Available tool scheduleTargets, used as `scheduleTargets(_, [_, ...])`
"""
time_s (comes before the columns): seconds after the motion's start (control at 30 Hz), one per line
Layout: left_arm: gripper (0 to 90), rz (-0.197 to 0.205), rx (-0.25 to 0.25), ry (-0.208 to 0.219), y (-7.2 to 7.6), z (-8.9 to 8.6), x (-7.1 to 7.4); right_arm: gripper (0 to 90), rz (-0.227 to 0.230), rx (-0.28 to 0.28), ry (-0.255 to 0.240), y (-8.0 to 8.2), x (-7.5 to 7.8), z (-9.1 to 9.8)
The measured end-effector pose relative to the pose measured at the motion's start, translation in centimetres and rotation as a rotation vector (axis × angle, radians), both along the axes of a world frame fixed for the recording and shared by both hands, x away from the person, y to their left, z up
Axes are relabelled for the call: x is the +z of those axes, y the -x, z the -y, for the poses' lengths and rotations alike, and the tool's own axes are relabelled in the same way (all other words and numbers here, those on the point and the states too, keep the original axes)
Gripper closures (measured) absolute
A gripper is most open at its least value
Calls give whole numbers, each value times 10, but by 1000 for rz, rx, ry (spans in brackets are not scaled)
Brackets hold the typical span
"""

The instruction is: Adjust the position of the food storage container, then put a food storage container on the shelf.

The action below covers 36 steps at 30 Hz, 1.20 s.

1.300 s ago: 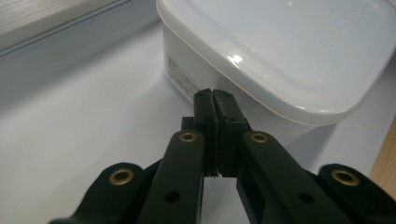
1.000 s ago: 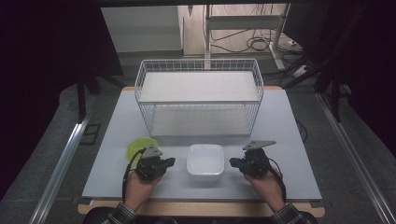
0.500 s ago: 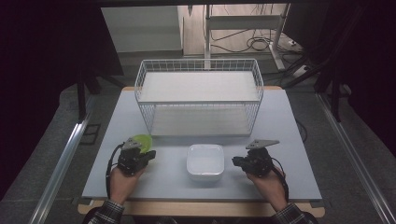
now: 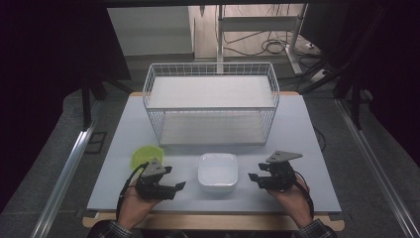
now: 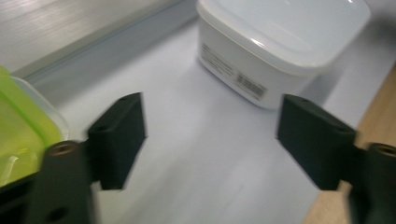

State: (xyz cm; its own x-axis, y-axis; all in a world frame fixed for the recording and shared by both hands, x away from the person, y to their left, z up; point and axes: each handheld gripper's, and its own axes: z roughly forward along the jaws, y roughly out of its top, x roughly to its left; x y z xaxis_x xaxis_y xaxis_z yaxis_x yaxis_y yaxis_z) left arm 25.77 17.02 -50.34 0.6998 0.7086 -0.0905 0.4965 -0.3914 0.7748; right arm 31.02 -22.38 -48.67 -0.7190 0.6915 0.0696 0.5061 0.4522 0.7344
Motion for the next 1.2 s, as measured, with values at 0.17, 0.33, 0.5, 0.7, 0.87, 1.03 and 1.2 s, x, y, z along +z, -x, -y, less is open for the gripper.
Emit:
scheduleTargets(0.17, [166,-14,-10,-15,-1,1,-4,325,11,1,2,2,-2,3])
scheduleTargets(0.33, [123,4,-22,-20,-2,2,-8,288,18,-5,-5,1,-2,4])
scheduleTargets(0.5, [104,15,-28,-21,-3,2,-11,267,20,-6,-5,0,-3,4])
scheduleTargets(0.7, [98,18,-48,2,-5,4,-13,231,23,-7,-19,-1,-4,3])
scheduleTargets(0.87, [97,-15,-49,11,-9,10,-10,181,25,-3,-42,-2,-3,2])
scheduleTargets(1.03, [95,-61,-46,35,-19,20,-5,104,-9,20,-79,-3,-1,-5])
scheduleTargets(1.2, [74,-96,-72,82,-32,30,-1,62,-44,55,-98,-4,5,-14])
